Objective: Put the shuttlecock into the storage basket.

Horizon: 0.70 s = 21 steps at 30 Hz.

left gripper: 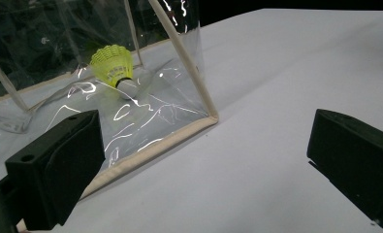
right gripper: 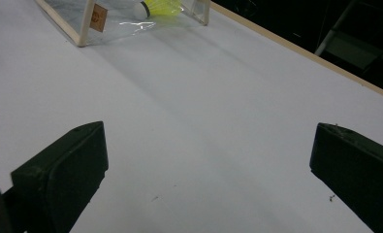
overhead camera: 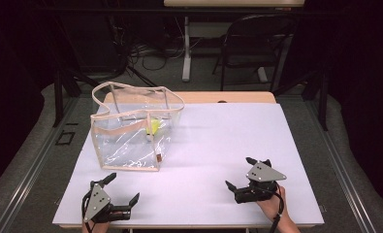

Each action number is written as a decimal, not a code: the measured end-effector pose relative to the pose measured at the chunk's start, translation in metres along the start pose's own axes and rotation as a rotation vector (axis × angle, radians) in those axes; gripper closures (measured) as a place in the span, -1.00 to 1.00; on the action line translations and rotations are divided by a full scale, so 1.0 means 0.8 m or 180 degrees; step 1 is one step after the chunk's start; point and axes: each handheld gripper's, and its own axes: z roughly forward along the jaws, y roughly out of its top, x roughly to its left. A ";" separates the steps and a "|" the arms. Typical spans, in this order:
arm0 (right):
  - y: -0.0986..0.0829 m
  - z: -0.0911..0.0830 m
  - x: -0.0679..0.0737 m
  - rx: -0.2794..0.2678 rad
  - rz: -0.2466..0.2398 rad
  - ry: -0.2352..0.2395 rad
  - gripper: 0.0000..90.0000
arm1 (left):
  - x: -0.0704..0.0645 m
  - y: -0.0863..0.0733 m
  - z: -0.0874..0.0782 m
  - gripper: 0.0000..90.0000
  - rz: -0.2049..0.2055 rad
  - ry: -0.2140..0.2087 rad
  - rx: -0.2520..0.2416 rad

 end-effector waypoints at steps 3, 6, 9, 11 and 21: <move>-0.006 -0.003 0.002 -0.0030 -0.0038 -0.0023 -1.00 | 0.000 0.000 0.000 -1.00 0.0000 -0.0004 0.0002; -0.013 -0.008 0.004 -0.0092 -0.0070 -0.0082 -1.00 | 0.000 0.000 0.001 -1.00 0.0007 -0.0015 0.0013; -0.021 -0.013 0.005 -0.0152 -0.0061 -0.0130 -1.00 | 0.001 0.000 0.001 -1.00 -0.0002 -0.0017 0.0018; -0.026 -0.016 0.006 -0.0187 -0.0073 -0.0160 -1.00 | 0.001 0.000 0.001 -1.00 0.0000 -0.0018 0.0017; -0.040 -0.031 0.010 -0.0208 -0.0088 -0.0264 -1.00 | 0.001 0.000 0.002 -1.00 0.0011 -0.0028 0.0015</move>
